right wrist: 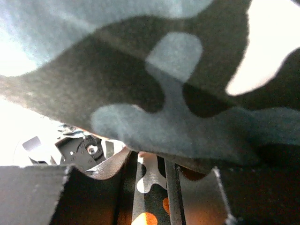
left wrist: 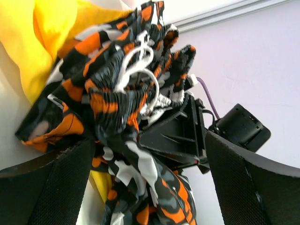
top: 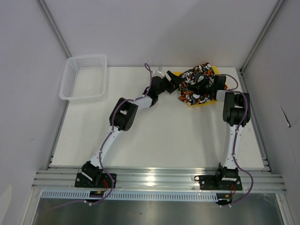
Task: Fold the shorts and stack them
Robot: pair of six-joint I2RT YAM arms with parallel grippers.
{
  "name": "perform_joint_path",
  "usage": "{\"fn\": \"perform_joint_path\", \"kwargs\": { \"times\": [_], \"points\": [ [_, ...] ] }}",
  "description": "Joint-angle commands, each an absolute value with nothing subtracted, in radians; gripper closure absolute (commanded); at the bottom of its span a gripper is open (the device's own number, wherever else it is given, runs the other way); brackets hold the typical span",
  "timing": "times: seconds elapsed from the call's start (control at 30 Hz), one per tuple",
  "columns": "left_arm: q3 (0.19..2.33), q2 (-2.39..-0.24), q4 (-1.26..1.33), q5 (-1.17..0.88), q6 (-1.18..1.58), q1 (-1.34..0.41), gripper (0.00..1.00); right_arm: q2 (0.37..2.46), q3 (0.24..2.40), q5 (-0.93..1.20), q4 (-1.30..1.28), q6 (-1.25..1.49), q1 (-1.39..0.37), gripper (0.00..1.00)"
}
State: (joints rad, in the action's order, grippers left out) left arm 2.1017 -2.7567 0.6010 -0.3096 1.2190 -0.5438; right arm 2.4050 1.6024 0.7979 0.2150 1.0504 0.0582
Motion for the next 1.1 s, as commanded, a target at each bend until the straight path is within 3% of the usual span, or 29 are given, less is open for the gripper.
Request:
{"fn": "perform_joint_path", "kwargs": {
  "times": [0.0, 0.2, 0.43, 0.83, 1.07],
  "points": [
    [2.111, -2.683, 0.667, -0.296, 1.177, -0.543, 0.01, 2.352, 1.549, 0.802, 0.165, 0.996, 0.057, 0.67],
    [2.059, -2.582, 0.657, -0.307, 1.037, -0.531, 0.01, 2.356, 1.577, 0.897, 0.374, 1.084, 0.067, 0.57],
    [2.049, -2.572, 0.647, -0.305, 1.008, -0.531, 0.01, 2.43, 1.698, 0.93, 0.578, 1.235, 0.077, 0.58],
    [2.095, -2.595, 0.626, -0.313, 1.0, -0.529, 0.01, 2.563, 1.844, 0.779, 0.514, 1.195, 0.115, 0.6],
    [2.106, -2.608, 0.621, -0.311, 1.005, -0.531, 0.01, 2.605, 1.838, 0.631, 0.534, 1.203, 0.14, 0.52]
  ]
}}
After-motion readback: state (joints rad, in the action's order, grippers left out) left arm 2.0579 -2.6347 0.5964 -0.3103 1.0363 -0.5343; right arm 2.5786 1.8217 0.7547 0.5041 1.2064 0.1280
